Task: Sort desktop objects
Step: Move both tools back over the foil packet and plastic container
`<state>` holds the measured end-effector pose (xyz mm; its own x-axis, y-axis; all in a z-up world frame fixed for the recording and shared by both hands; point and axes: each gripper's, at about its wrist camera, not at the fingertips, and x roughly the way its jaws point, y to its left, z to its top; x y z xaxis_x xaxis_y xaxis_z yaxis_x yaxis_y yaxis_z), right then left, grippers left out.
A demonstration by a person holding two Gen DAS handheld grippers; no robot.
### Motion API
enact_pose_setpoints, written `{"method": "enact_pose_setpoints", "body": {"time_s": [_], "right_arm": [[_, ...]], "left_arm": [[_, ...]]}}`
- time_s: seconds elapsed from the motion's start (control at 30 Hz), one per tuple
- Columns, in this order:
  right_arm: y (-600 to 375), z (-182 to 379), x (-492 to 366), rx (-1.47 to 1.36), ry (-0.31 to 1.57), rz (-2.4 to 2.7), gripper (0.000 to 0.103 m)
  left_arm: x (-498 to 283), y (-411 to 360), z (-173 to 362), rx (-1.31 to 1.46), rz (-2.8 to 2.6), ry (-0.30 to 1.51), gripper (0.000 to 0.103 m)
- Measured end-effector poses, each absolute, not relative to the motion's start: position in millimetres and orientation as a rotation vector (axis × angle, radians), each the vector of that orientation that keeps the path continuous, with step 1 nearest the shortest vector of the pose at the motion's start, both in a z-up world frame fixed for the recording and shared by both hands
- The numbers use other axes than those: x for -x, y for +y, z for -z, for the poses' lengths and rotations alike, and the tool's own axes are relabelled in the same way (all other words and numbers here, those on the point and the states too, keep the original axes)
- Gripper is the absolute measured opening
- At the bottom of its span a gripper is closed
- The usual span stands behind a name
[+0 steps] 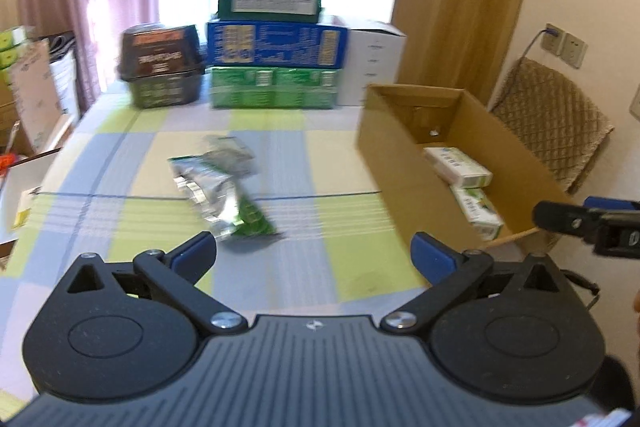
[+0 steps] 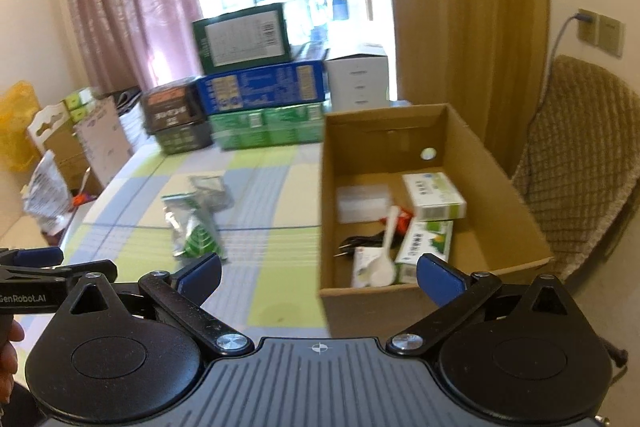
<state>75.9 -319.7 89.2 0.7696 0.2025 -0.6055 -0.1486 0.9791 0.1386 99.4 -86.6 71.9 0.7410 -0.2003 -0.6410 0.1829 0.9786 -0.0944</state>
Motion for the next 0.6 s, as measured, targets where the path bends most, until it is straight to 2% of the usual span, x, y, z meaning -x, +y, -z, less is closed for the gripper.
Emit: {"method": "enact_pose_setpoints", "body": {"time_s": [0.3, 0.6], "right_arm": [[-282.0, -78.1, -80.5, -0.05, 0.689, -0.265, 0.101], [-260.0, -68.2, -87.6, -0.022, 0.707, -0.305, 0.101]], "left_arm": [[-91.2, -16.2, -60.1, 0.08, 0.084, 0.737, 0.102], [-94.3, 12.7, -53.3, 0.113, 0.035, 0.749, 0.102]]}}
